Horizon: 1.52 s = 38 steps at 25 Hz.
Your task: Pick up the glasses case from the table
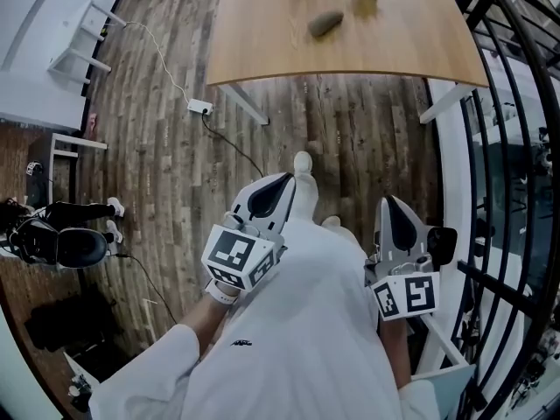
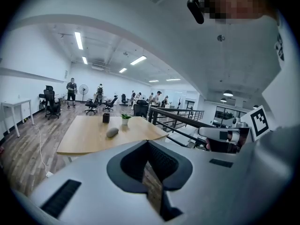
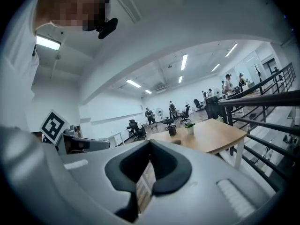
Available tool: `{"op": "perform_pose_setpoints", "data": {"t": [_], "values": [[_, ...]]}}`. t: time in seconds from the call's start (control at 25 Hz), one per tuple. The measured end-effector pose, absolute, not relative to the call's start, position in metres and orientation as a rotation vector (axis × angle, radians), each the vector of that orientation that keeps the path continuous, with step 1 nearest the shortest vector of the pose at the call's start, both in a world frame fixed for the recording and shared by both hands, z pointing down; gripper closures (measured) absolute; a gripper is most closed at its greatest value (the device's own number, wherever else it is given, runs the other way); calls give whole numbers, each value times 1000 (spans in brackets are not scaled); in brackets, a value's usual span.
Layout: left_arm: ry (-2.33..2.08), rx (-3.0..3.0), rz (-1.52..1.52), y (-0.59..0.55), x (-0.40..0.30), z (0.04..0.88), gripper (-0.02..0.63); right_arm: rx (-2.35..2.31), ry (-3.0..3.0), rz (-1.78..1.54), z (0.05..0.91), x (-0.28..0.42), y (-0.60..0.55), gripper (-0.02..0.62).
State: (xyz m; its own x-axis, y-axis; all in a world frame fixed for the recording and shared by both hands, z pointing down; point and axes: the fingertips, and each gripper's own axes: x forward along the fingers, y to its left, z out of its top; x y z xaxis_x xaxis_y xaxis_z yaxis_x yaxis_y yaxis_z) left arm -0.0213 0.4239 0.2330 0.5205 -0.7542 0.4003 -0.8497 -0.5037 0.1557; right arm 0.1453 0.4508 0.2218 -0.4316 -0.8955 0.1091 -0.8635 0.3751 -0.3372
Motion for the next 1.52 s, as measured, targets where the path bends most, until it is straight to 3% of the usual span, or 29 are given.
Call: {"op": "perform_pose_setpoints", "data": {"t": [0.8,1.52], "values": [[-1244,2412,355,250,-10,245,598,-1669,2627,-495,229,130,295,584],[-1178,2434,350,-1,-90,246,598,-1809,2552,-483,227,62,47,584]]}}
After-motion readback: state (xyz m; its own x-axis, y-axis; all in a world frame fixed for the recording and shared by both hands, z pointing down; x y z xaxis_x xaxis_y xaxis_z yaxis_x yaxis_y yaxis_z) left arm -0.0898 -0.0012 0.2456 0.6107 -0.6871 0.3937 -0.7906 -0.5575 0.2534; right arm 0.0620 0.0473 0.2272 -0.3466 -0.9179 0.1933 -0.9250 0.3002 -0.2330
